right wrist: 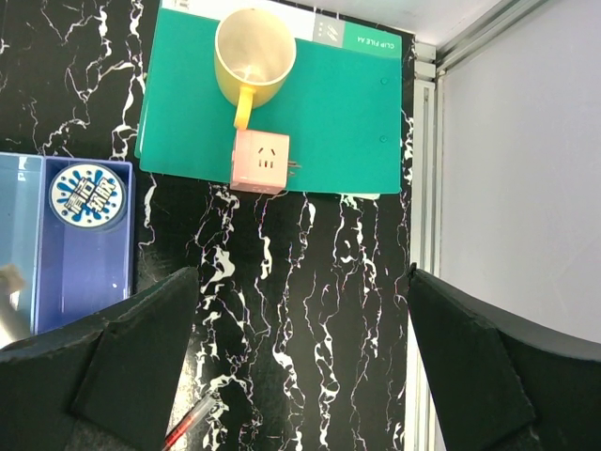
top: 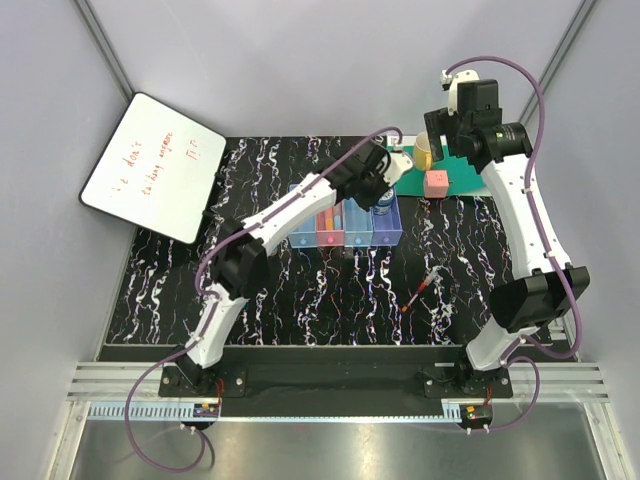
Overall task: Sort the stationery into containers
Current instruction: Place the stationery in the storage box, then pick up the stationery from the center of the board, then place the stationery in the storage box.
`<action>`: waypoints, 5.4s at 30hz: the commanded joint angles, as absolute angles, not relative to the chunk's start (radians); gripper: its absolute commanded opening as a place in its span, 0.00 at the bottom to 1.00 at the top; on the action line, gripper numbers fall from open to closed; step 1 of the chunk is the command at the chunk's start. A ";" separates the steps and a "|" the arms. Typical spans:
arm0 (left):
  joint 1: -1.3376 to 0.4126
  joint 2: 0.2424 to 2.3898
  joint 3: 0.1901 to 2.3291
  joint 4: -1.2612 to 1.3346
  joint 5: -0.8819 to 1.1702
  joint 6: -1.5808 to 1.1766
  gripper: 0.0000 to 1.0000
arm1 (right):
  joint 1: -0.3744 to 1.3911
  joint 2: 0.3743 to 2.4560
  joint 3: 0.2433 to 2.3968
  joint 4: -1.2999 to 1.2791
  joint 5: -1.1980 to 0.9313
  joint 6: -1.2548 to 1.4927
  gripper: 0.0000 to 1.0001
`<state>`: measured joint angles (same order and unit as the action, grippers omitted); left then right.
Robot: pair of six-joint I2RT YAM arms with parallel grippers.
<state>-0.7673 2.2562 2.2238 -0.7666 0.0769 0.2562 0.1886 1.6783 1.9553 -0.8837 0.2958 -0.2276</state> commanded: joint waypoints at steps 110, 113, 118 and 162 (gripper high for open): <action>-0.419 1.786 1.270 -0.603 -0.037 0.284 0.39 | 0.164 1.511 1.885 -0.876 0.209 -0.213 0.99; -0.419 1.792 1.275 -0.601 -0.029 0.278 0.22 | 0.164 1.502 1.858 -0.880 0.206 -0.213 0.99; -0.419 1.767 1.298 -0.606 -0.028 0.261 0.08 | 0.164 1.434 1.677 -0.931 0.157 -0.193 0.99; -0.499 2.158 2.026 -0.727 -0.041 0.253 0.06 | 0.129 1.517 1.089 -0.865 -0.193 0.094 0.87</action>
<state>-0.4911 2.1315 1.9644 -0.7689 -0.0006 0.2176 0.1364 1.5013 1.1038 -0.9127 -0.1757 0.0628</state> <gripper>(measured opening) 0.330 0.880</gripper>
